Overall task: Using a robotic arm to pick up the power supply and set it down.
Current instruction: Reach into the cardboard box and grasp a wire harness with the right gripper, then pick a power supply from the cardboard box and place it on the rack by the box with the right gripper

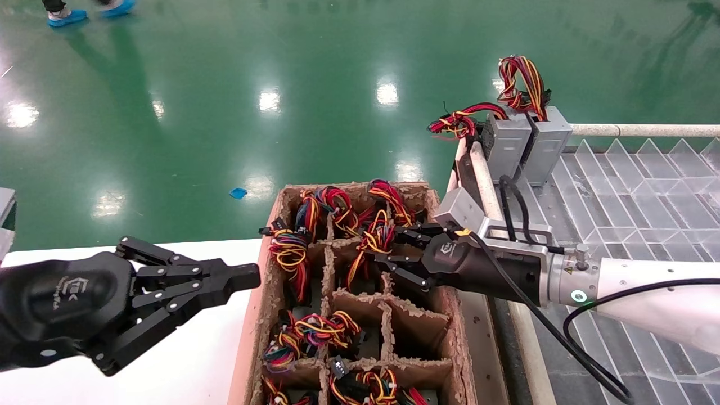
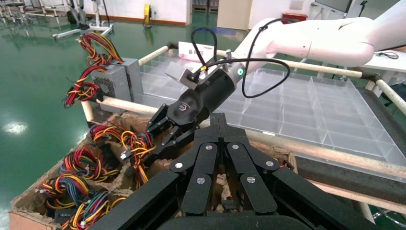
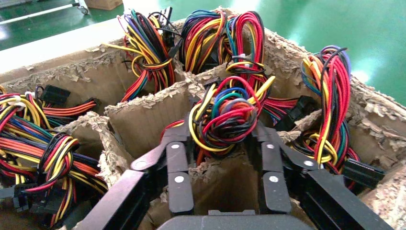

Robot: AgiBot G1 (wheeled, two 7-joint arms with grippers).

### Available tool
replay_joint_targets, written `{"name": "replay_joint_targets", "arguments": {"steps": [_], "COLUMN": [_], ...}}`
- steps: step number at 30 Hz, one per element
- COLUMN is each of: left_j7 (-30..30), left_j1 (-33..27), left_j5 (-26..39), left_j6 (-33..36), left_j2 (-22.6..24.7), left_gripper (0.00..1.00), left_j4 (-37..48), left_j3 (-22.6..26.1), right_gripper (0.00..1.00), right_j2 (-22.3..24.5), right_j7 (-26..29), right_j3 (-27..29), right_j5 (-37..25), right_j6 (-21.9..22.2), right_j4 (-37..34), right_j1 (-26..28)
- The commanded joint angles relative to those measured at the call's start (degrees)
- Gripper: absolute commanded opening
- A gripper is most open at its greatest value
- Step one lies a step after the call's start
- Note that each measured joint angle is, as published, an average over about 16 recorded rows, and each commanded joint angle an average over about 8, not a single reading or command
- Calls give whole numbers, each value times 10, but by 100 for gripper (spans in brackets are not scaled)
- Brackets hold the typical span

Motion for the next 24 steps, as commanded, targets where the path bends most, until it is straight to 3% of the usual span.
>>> {"name": "replay_joint_targets", "arguments": {"steps": [1, 11, 24], "left_j7": [0, 0, 0], "left_j1": [0, 0, 0], "left_j5": [0, 0, 0], "left_j6": [0, 0, 0], "left_j2": [0, 0, 0], "left_gripper": [0, 0, 0], "left_j4": [0, 0, 0], "left_j3": [0, 0, 0], "right_gripper": [0, 0, 0], "right_j2": [3, 12, 71], "right_j7": [6, 14, 34], "right_j3": [1, 0, 59], "right_j5": [0, -11, 41], "right_j6": [4, 20, 45], "right_j4": [10, 57, 209], "right_j1": [-4, -7, -3]}}
